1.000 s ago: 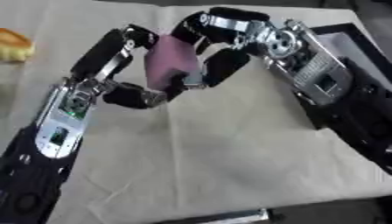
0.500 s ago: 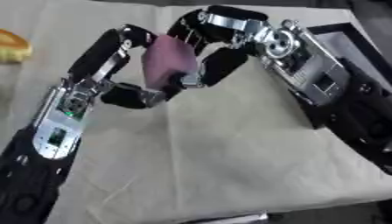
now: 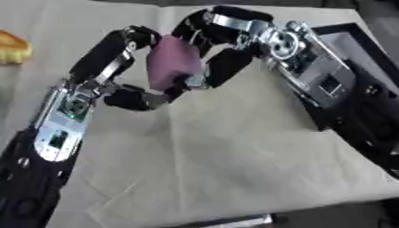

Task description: Pick up the objects with one hand, pass them to the other hand, and then place them into the box on the other side of the table.

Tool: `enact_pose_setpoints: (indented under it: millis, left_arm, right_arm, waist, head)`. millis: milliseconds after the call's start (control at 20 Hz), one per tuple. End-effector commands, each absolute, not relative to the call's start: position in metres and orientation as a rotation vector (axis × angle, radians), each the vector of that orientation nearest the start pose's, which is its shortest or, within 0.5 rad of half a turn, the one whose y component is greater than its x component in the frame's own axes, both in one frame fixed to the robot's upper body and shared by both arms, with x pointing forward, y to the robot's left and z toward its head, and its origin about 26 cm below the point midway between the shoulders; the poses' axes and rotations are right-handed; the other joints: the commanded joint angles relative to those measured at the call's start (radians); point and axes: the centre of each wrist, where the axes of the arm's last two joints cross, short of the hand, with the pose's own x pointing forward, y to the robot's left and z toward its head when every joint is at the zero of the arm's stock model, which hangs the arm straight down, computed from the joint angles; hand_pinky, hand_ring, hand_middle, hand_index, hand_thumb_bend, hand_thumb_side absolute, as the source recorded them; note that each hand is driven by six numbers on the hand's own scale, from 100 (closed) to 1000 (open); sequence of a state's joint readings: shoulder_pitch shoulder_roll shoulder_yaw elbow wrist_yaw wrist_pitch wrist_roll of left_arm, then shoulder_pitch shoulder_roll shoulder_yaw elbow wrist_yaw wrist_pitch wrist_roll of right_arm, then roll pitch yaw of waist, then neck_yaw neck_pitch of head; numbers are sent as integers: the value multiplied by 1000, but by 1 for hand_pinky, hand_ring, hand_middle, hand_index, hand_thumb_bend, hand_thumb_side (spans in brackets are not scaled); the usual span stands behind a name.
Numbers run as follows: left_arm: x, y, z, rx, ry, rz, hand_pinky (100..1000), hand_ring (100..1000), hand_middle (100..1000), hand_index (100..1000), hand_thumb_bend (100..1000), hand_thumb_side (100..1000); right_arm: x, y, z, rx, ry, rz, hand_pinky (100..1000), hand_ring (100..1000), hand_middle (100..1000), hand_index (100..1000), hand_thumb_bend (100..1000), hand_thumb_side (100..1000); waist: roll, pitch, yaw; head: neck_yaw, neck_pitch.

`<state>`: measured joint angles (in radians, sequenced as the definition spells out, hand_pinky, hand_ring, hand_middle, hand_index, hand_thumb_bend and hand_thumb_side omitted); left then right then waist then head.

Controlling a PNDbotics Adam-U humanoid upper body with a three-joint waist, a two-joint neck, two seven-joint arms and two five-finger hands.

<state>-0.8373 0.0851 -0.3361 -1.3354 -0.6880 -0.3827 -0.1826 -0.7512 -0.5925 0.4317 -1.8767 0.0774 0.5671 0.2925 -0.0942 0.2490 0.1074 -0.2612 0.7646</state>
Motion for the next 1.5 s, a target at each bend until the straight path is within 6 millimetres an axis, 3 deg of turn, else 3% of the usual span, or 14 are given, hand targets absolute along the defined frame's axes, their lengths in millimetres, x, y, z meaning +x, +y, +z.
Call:
enact_pose_setpoints:
  millis: [50,550,1500]
  left_arm:
    - [407,76,199,-405,2967,1824,755,781,636,803,369,690]
    - [409,77,195,-488,3067,1753,748,780,630,797,394,719]
    - [409,87,187,-526,3049,1783,744,780,629,797,409,673]
  right_arm:
    - [323,-179,284,-301,-1732,1156,708,634,440,548,220,100]
    - [321,-183,286,-310,-1734,1146,702,628,434,544,237,100]
    - [314,-208,293,-399,-1733,1089,706,626,433,542,265,100]
  waist:
    - [-7,-4,-3]
    - [-7,-8,-7]
    - [-3,-24,-25]
  head:
    - [-5,5]
    - [-7,5]
    - [-10,5]
